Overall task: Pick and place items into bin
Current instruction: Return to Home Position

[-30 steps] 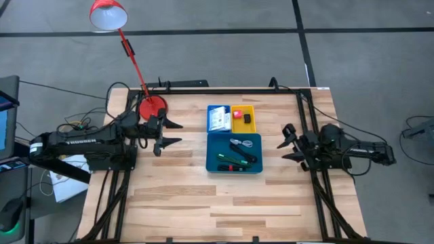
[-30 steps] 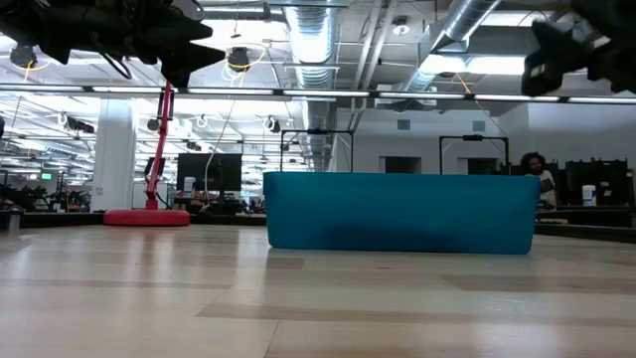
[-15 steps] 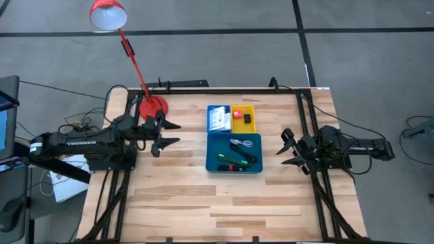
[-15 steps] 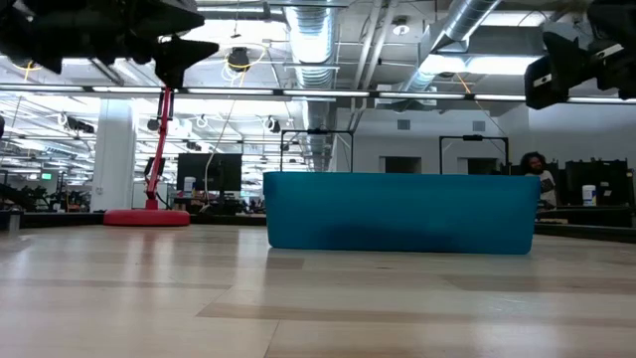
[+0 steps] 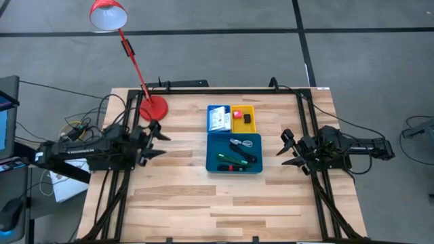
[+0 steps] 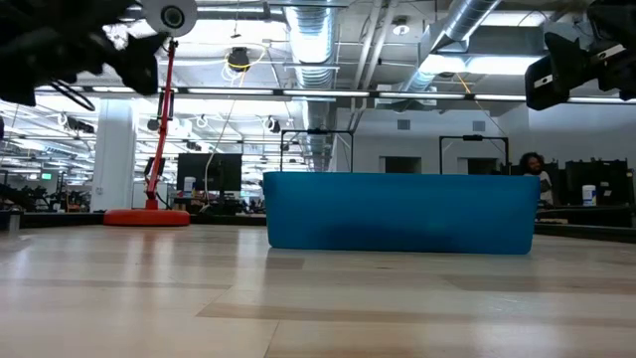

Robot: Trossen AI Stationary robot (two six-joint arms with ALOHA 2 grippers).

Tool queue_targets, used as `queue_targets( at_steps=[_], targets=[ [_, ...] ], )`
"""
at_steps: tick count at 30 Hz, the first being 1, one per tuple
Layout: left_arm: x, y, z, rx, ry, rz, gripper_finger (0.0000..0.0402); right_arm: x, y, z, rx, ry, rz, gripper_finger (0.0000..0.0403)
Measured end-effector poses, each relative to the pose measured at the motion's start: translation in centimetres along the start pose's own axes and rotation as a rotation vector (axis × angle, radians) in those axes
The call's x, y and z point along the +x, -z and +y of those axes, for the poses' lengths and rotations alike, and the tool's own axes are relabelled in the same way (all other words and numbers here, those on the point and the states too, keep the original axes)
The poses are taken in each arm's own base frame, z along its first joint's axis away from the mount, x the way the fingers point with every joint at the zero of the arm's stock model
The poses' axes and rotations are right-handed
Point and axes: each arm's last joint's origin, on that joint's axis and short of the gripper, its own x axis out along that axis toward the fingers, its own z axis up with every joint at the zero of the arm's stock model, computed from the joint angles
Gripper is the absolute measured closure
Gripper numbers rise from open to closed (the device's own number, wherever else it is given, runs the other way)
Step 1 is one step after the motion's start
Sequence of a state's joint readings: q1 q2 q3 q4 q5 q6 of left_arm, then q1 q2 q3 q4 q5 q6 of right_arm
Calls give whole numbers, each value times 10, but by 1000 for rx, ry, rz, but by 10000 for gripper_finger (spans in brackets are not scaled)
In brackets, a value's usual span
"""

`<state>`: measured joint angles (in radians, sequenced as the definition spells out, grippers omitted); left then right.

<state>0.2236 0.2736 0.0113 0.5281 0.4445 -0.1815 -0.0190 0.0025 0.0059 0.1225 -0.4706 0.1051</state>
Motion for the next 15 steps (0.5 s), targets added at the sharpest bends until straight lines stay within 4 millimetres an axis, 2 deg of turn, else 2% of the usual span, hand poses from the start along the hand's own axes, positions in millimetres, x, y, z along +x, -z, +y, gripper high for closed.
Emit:
queue_targets(
  at_steps=[6,15],
  targets=[
    [-7,-3,-9,1,194,-1,164,0,0,0,1,0,2,225],
    [-9,14,-7,-75,141,154,164,0,0,0,2,0,3,226]
  ],
)
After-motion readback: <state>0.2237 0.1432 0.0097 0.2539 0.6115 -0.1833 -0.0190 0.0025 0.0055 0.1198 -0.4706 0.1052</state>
